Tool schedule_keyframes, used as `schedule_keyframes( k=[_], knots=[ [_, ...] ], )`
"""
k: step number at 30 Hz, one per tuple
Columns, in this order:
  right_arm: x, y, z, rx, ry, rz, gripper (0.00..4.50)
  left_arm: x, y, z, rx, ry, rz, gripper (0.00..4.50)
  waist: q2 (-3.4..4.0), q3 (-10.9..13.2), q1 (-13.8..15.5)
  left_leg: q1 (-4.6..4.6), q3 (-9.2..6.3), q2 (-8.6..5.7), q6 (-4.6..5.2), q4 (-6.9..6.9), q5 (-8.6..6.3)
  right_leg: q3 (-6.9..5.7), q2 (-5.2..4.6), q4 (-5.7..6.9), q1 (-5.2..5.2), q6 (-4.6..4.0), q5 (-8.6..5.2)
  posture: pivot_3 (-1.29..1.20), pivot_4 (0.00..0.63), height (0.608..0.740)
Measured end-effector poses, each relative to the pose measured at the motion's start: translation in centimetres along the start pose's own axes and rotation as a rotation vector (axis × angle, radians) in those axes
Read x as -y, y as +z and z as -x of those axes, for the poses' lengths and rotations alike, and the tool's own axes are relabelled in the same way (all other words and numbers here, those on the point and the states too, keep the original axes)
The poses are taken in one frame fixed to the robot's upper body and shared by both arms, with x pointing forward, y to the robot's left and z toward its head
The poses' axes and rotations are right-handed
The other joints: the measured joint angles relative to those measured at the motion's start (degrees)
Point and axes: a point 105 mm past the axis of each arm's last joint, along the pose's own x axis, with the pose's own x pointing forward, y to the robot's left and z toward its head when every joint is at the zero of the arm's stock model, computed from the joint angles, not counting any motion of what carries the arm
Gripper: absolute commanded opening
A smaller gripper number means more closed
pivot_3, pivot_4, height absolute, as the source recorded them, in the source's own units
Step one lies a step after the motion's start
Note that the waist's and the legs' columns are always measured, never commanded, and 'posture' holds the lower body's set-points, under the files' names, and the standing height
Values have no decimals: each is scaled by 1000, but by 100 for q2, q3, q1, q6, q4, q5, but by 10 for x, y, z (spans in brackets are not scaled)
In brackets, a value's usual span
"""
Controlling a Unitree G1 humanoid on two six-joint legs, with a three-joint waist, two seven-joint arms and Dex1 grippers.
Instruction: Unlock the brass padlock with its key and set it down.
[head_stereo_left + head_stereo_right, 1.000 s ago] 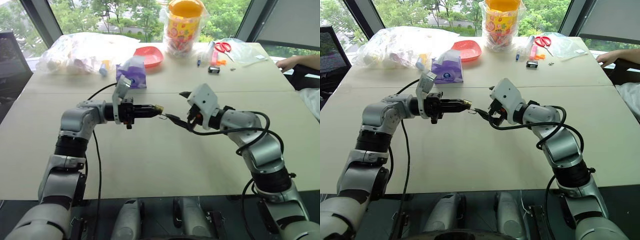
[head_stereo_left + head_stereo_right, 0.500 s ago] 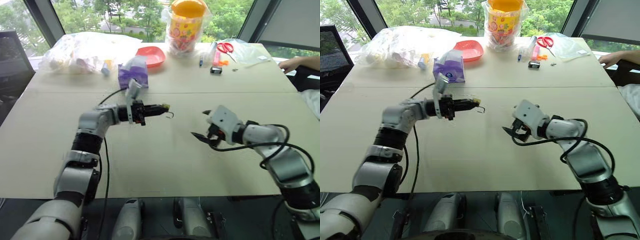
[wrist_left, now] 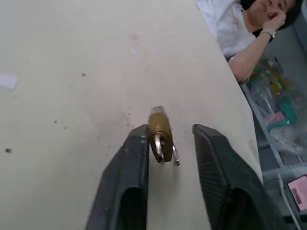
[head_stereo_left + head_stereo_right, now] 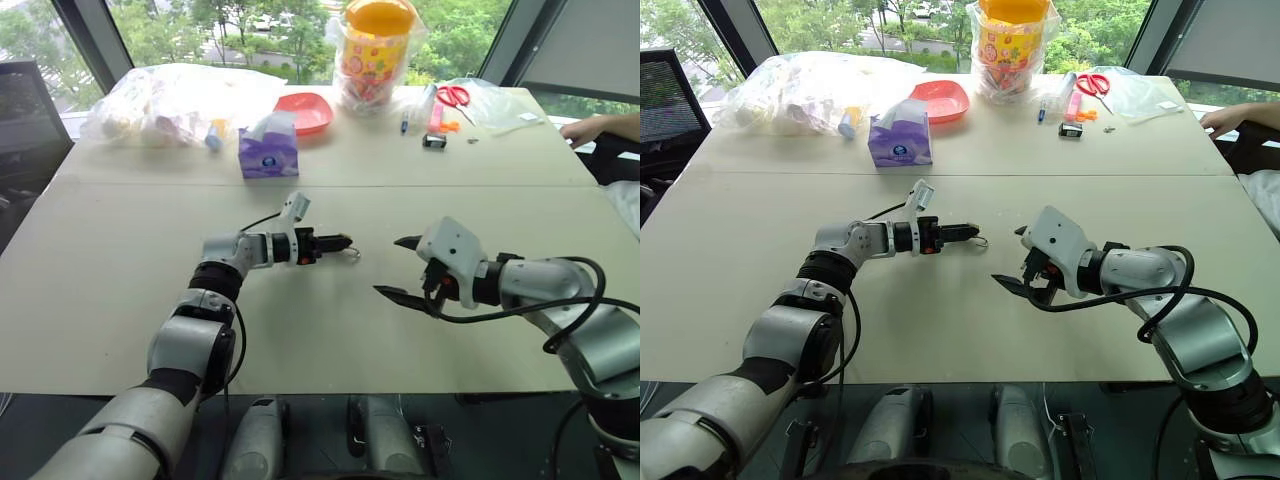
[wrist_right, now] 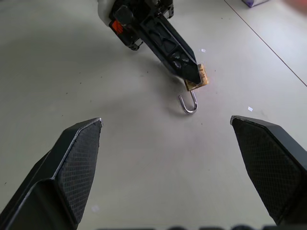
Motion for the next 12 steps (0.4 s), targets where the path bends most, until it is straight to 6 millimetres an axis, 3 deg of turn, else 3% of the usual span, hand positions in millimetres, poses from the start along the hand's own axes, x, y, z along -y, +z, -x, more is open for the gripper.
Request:
schedule_keyframes(
  k=[2, 6, 12],
  knots=[
    [-1, 0, -1, 1, 1, -2, 4500, 1, 3, 1, 3, 0, -8, 3345, 0, 0, 0, 0, 0, 0, 0, 0, 0, 0, -1, 0, 1, -1, 0, 0, 150, 740],
    [-2, -2, -2, -2, -1, -8, 4500, -8, 12, 18, -22, 81, -161, 3345, -1, -2, -63, 14, 5, 8, 0, 0, 0, 2, 3, 1, 5, -7, 2, 0, 150, 740],
    [-1, -14, -2, -7, -47, -64, 4500, -25, 14, 86, 7, 241, -366, 3345, 1, -2, -159, 15, -1, 24, -1, -10, 0, 7, 9, 5, -4, -10, 3, 0, 150, 740]
  ],
)
